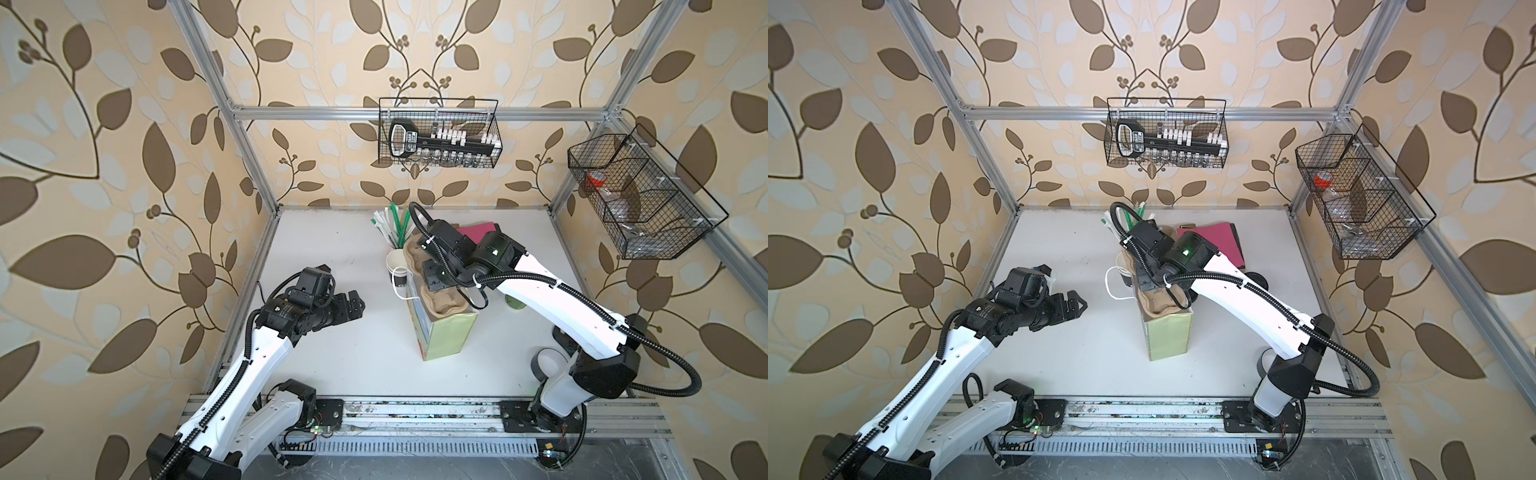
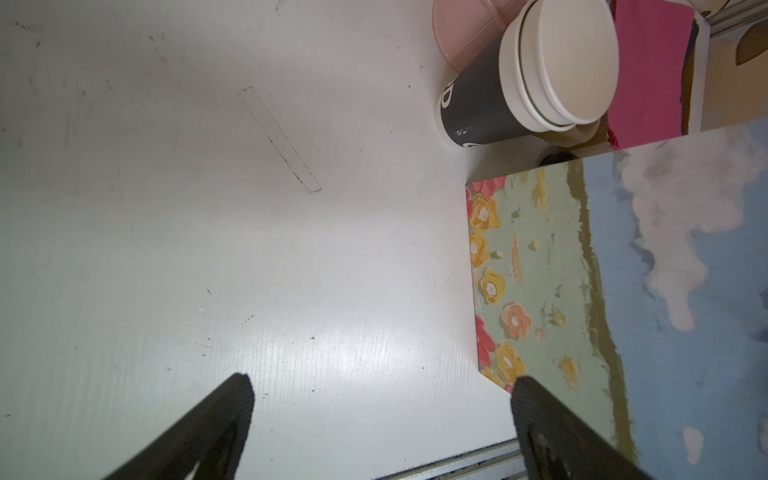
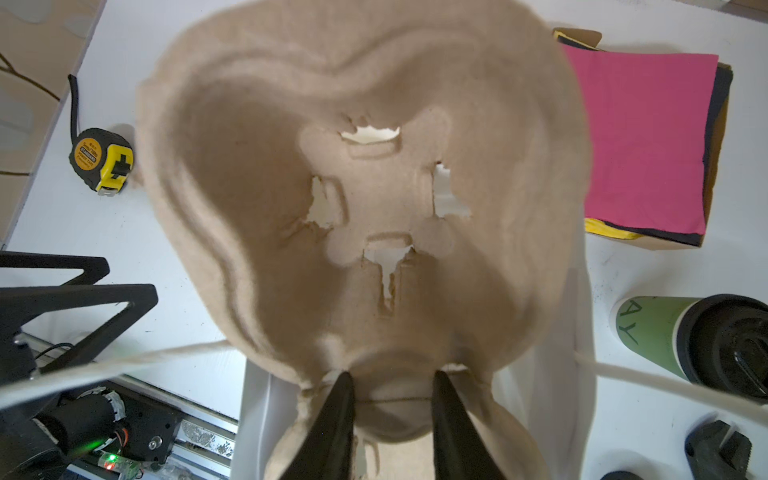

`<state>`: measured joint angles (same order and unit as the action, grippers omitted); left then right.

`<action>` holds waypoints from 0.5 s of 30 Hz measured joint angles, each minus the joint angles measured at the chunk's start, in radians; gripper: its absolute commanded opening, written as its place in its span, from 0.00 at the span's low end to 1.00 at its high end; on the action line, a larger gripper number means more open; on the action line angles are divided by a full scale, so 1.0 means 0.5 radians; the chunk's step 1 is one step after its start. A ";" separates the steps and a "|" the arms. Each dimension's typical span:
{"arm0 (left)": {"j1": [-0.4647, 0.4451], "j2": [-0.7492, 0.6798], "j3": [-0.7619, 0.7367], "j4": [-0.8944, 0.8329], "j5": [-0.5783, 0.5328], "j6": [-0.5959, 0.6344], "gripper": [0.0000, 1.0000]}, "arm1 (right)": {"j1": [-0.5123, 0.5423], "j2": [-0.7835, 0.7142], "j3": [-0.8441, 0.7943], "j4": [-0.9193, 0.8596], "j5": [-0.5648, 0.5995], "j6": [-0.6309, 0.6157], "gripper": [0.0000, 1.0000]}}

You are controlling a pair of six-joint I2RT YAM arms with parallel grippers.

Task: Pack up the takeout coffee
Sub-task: 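Carry the carrier over the open paper bag with the right gripper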

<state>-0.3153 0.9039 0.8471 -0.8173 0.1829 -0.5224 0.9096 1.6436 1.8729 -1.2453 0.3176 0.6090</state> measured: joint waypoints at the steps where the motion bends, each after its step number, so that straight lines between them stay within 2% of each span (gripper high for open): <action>1: 0.000 0.004 0.000 0.000 -0.001 0.000 0.99 | 0.000 -0.002 -0.001 -0.002 0.001 0.000 0.29; 15: 0.000 0.008 0.000 -0.001 0.000 0.000 0.99 | 0.030 -0.097 -0.002 -0.058 -0.002 0.034 0.29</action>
<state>-0.3153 0.9077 0.8471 -0.8177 0.1829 -0.5224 0.9245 1.5951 1.8717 -1.2743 0.3168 0.6258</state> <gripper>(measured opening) 0.989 0.291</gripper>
